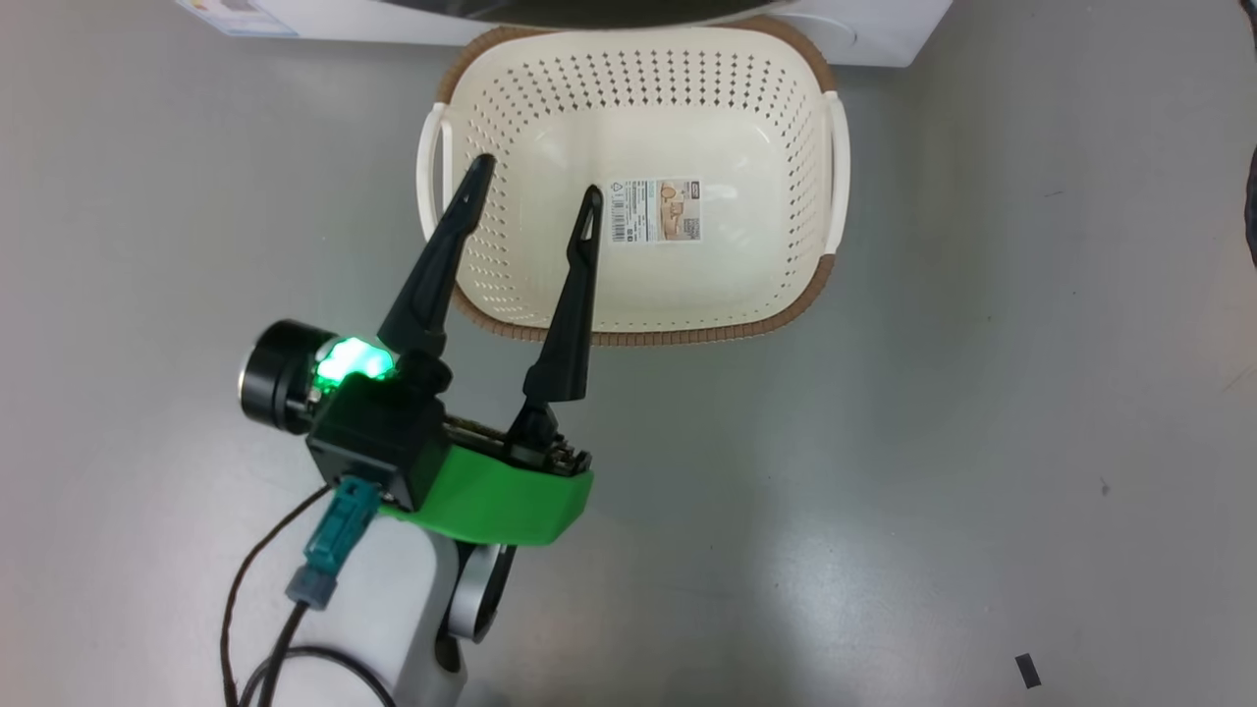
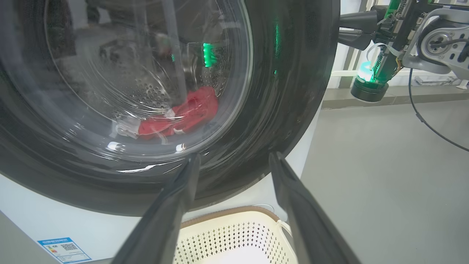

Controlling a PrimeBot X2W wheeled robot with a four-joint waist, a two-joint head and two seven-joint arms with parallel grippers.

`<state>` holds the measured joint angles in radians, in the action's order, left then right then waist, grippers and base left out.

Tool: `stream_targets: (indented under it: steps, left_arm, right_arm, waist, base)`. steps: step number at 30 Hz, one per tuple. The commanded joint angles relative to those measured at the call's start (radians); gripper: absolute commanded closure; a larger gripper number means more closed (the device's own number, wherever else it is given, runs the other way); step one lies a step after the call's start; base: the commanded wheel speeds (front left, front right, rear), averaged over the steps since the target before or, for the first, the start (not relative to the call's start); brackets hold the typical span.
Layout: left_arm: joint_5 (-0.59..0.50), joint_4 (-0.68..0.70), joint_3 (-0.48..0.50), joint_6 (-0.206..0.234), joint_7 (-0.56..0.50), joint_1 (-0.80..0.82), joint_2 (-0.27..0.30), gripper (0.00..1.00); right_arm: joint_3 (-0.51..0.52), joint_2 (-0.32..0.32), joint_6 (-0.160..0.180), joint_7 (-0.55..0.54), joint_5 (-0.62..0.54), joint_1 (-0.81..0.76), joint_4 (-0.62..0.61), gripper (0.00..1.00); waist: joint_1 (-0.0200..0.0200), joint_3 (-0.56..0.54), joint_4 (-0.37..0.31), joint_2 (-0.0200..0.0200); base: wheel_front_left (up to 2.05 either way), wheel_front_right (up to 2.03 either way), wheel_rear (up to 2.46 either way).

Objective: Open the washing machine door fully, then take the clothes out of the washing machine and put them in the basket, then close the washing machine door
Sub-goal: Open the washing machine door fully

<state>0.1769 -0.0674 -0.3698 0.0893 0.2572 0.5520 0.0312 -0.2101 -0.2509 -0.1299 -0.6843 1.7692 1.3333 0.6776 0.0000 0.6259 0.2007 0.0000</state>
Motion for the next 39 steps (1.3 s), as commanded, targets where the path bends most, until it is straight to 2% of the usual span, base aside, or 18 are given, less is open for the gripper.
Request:
stream_targets:
  steps: [1, 15, 24, 39]
  left_arm:
    - [-0.009, 0.021, 0.031, 0.009, 0.005, -0.012, 0.019, 0.0]
    - [-0.02, 0.023, 0.071, 0.007, 0.005, -0.033, 0.019, 0.0]
    - [-0.026, 0.025, 0.105, 0.006, 0.005, -0.05, 0.019, 0.0]
    - [-0.031, 0.004, 0.122, -0.006, 0.005, -0.068, 0.019, 0.0]
  right_arm:
    - [-0.015, 0.033, -0.001, -0.017, 0.008, -0.024, -0.033, 1.0]
    - [-0.066, 0.052, -0.001, -0.044, -0.034, -0.076, -0.052, 1.0]
    - [-0.083, 0.087, -0.001, -0.04, -0.052, -0.109, -0.068, 1.0]
    - [-0.096, 0.128, -0.001, -0.054, -0.057, -0.17, -0.053, 1.0]
  waist:
    - [0.0, -0.004, -0.003, 0.0]
    - [0.0, -0.05, -0.039, 0.0]
    - [0.0, -0.078, -0.078, 0.0]
    - [0.0, -0.128, -0.101, 0.0]
  base:
    - [0.0, 0.0, 0.0]
    - [0.0, 0.0, 0.0]
    - [0.0, 0.0, 0.0]
    - [0.0, 0.0, 0.0]
